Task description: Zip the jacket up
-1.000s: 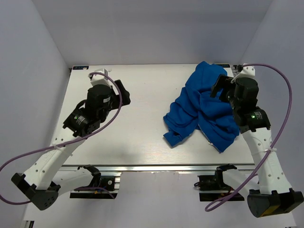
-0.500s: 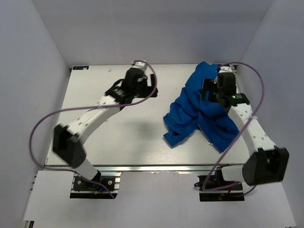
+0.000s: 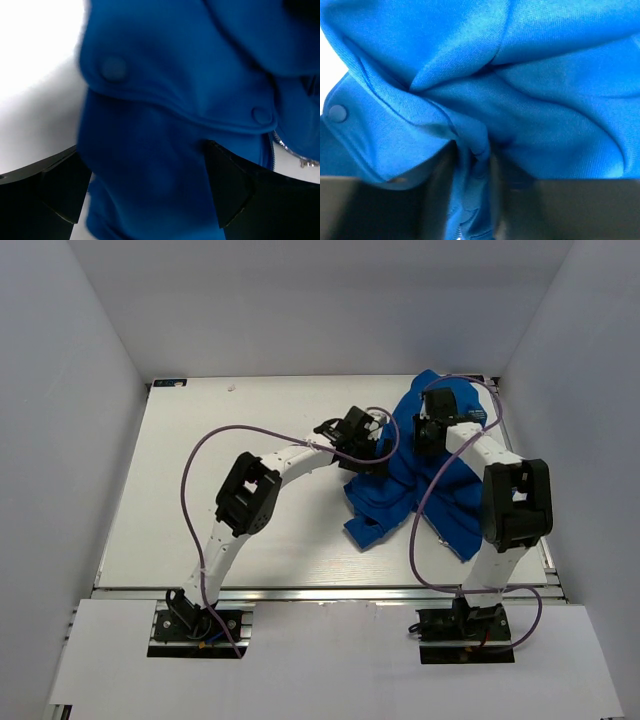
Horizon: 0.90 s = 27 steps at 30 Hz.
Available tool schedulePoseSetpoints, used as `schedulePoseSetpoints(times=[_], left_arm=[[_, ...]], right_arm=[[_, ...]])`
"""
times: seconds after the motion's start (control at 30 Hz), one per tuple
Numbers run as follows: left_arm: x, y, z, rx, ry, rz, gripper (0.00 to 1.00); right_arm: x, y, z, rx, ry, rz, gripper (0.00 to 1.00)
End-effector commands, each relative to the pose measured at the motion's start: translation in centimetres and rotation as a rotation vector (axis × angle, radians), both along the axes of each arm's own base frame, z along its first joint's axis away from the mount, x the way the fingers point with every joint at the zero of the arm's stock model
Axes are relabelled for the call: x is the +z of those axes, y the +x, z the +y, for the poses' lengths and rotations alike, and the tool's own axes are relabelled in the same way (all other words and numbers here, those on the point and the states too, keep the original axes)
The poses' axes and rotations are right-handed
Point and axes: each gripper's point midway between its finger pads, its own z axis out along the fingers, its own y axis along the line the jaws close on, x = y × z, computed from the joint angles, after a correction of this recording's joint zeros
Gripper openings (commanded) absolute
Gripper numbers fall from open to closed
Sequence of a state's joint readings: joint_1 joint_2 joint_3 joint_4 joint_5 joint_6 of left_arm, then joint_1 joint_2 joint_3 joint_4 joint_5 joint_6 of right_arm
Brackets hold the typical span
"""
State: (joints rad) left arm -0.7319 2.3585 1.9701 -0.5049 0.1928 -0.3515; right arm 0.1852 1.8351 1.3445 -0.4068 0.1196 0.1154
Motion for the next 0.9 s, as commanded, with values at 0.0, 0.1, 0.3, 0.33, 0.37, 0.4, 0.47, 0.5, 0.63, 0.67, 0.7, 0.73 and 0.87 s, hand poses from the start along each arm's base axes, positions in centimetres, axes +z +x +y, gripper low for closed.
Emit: schedulePoseSetpoints(times=[0.0,0.1,0.3,0.33,0.37,0.4,0.47,0.5,0.63,0.67,0.7,0.73,0.87], left_arm=[[2.6,-1.0,-0.8,-0.031,-0.072,0.004,0.98],[1.5,-2.4,-1.3,-0.055,-0.129,0.057,0.85],[-0.8,-3.1,0.1,0.010,-0.062,0.095,0.00],[0.1,-3.0,0.6,0.029,-0.053,0.085,0.00],[0.7,-2.9,1.1,0.047,-0.043,0.066,0.00],[-0.1,-2.9,2.8,0.096,0.012,0.044,0.00],[3.6,-2.3,4.9,0.178,0.005,-0.052,0.00],[2.2,-2.4,8.1,0.285,0.086,-0.071,0.00],[4.8,-3.3,16.3,0.519,0.098,-0.113,0.00],[6.6,-3.1,18.6,0.584,0.065,-0.134,0.00],[4.9,-4.5,20.9,0.638,0.108,-0.098,0.00],[4.7,-4.8,22.7,0.676,0.119,-0.089,0.00],[3.7,-8.1,25.8,0.724,0.168,-0.065,0.00]], right_arm=[[4.4,1.2,0.4,0.000,0.040,-0.144,0.29],[6.1,0.8,1.2,0.035,0.087,-0.183,0.19],[11.3,-0.3,1.9,0.052,0.157,-0.281,0.00],[12.8,-0.6,2.0,0.054,0.163,-0.312,0.00],[13.4,-0.7,1.9,0.052,0.166,-0.323,0.00],[14.0,-1.0,1.8,0.050,0.167,-0.327,0.00],[16.0,-1.3,1.7,0.046,0.174,-0.359,0.00],[16.5,-1.7,1.6,0.032,0.178,-0.360,0.00],[18.3,-1.8,0.6,-0.018,0.170,-0.396,0.00],[18.6,-1.7,0.5,-0.024,0.171,-0.404,0.00],[18.3,-1.6,0.0,-0.046,0.154,-0.396,0.00],[18.1,-1.6,-0.5,-0.079,0.152,-0.389,0.00],[16.5,-0.2,-2.9,-0.185,0.142,-0.337,0.00]])
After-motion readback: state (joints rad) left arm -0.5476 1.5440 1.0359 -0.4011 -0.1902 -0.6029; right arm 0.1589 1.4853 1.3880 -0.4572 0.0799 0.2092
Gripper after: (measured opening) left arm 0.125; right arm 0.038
